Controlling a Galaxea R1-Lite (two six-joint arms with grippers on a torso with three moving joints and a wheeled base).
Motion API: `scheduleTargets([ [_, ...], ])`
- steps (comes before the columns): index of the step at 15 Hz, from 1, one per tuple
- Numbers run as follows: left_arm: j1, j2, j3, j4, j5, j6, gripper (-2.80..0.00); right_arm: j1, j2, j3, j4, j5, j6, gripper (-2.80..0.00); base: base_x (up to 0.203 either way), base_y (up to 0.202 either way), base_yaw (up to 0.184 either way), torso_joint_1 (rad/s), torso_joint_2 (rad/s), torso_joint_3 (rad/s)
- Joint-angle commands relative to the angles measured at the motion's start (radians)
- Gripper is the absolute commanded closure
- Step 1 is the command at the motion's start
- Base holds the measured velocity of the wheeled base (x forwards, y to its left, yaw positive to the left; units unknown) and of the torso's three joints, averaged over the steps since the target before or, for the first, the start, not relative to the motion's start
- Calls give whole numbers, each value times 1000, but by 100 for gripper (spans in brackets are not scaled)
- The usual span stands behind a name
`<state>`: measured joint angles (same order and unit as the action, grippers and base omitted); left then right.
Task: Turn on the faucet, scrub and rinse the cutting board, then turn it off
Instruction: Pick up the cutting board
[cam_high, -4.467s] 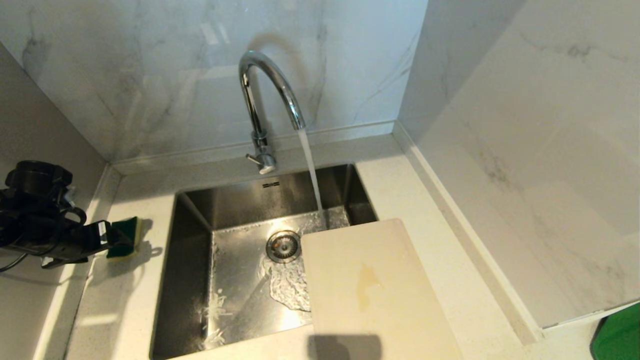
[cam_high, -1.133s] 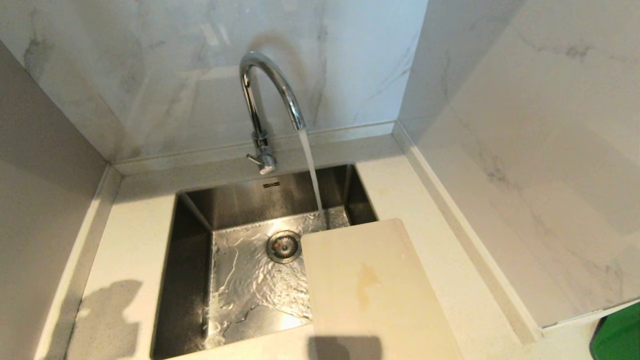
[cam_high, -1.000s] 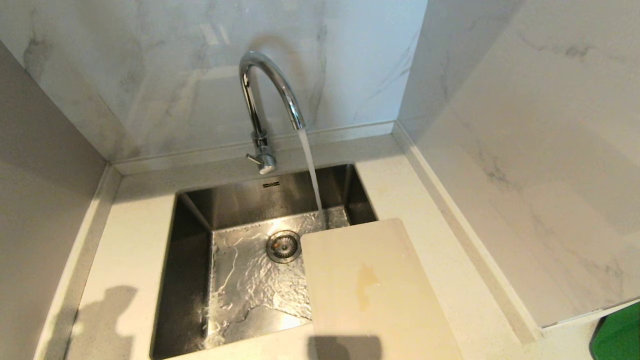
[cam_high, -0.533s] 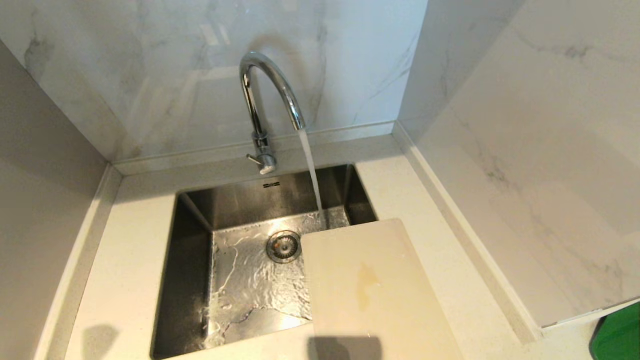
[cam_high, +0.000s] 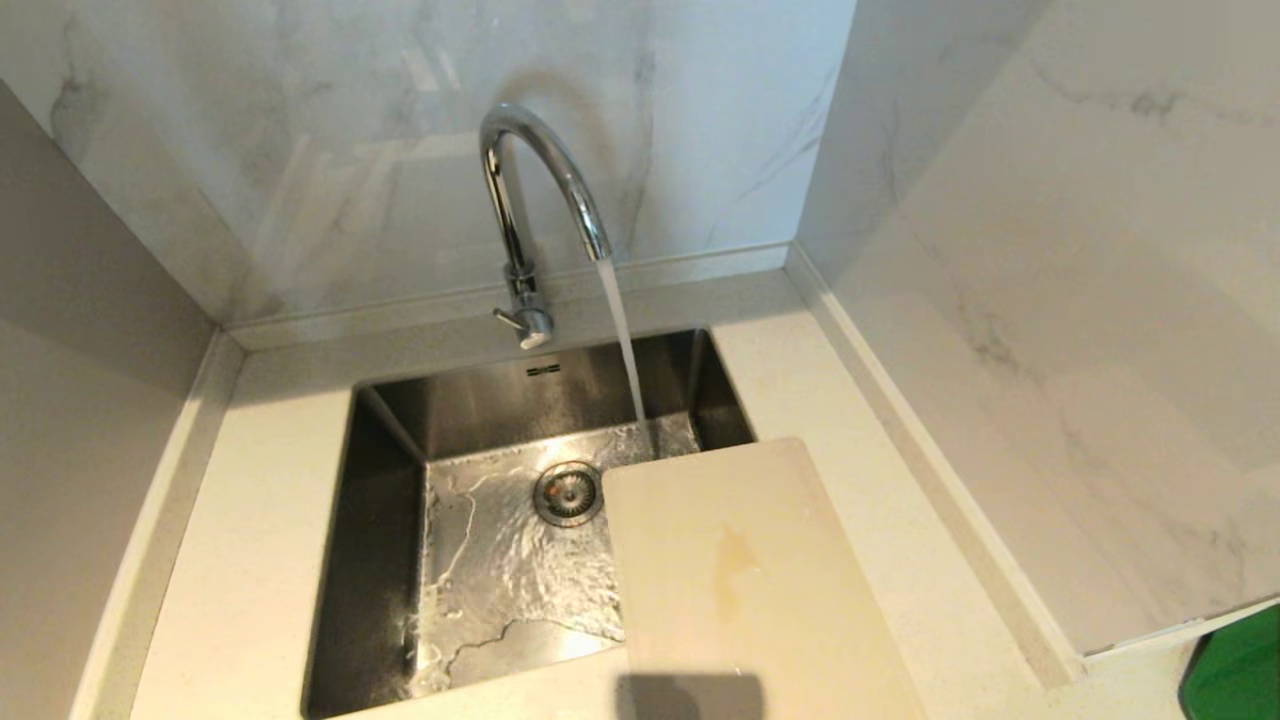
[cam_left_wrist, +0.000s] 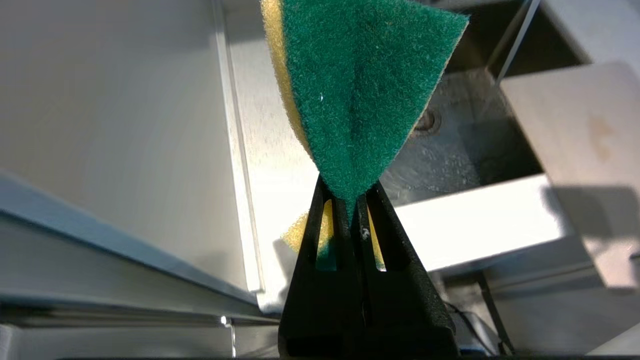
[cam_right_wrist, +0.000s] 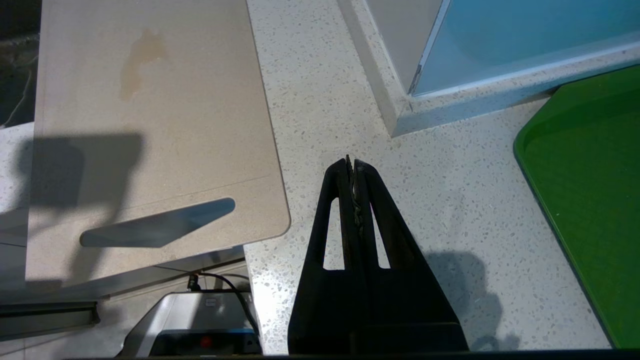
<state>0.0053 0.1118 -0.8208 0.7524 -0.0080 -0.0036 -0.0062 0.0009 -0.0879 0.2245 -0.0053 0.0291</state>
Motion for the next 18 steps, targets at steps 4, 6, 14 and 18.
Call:
scheduleTargets([
  [4, -1, -108, 364, -189, 2, 0, 0, 0, 1, 0, 1, 1, 0, 0, 0, 0, 0, 0, 0, 0],
  [6, -1, -110, 536, -368, 0, 9, 0, 0, 1, 0, 1, 1, 0, 0, 0, 0, 0, 0, 0, 0],
  [14, -1, -112, 753, -584, -1, 28, 0, 0, 1, 0, 1, 1, 0, 0, 0, 0, 0, 0, 0, 0],
  [18, -2, -112, 753, -584, 5, 14, 0, 0, 1, 0, 1, 1, 0, 0, 0, 0, 0, 0, 0, 0],
])
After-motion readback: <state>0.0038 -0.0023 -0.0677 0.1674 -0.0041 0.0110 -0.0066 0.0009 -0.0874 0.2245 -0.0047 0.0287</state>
